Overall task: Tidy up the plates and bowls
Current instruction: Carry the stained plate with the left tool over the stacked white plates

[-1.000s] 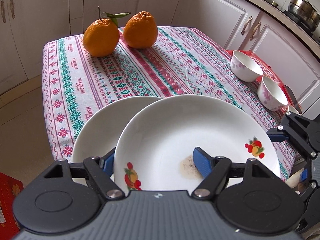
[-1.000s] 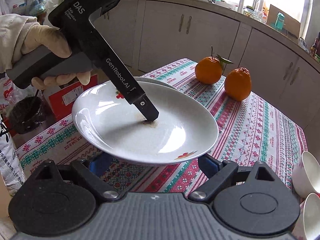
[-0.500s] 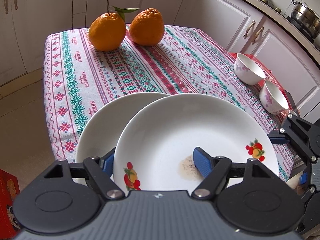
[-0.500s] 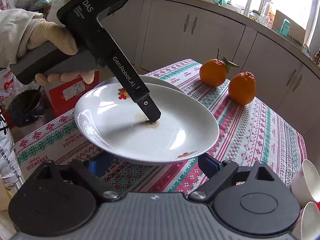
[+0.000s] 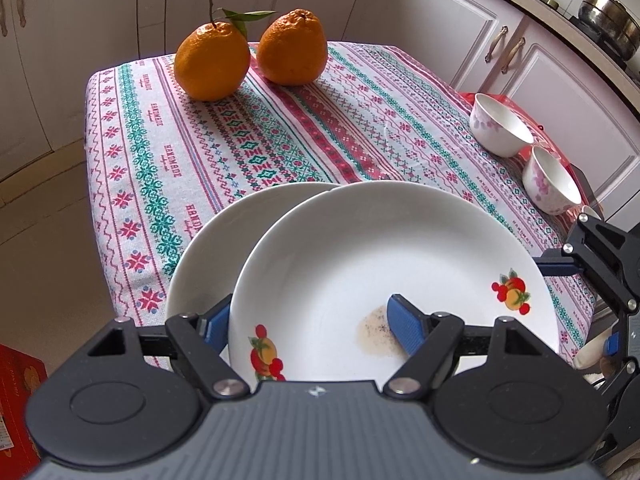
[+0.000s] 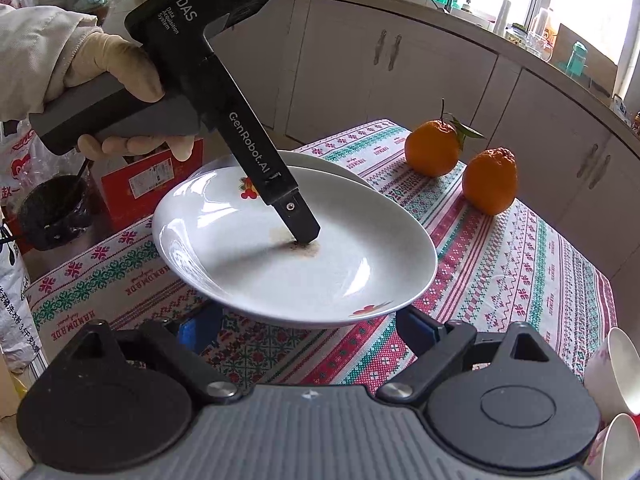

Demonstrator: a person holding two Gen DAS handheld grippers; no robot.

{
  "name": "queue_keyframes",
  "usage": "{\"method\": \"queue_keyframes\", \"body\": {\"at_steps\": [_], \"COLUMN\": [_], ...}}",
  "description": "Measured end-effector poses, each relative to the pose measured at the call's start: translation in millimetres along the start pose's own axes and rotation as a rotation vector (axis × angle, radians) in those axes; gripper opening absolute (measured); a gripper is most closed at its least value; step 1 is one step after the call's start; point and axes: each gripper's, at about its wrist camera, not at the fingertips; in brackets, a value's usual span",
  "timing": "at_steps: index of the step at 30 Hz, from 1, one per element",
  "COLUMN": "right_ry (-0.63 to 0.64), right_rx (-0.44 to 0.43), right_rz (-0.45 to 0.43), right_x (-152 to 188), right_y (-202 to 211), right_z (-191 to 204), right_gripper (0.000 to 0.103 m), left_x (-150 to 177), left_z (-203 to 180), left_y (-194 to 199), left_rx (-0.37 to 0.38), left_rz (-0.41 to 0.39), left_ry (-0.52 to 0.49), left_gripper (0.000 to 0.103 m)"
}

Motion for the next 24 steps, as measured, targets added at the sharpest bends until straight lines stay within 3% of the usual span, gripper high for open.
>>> {"method": "queue_keyframes", "body": {"at_steps": [24], "right_ry": [0.006], "right_rx": [-0.017], "right_rz": [-0.008], "right_x": [-1.4], "right_y": [-4.4], "right_z": [0.6], "right_gripper": [0.096], "left_x": [-4.2], "left_z": [4.8], "left_y": [10.4], "left_rx": [-0.017], "left_rz": [0.02], "left_ry": [-0.024], "left_gripper": [0.079]}}
Point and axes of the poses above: each gripper's, at about its wrist camera, not at the fingertips, and y roughly against the way its jaws point, z to its left, x to its underside, and after that the axes turned 12 degrees about x, right-handed
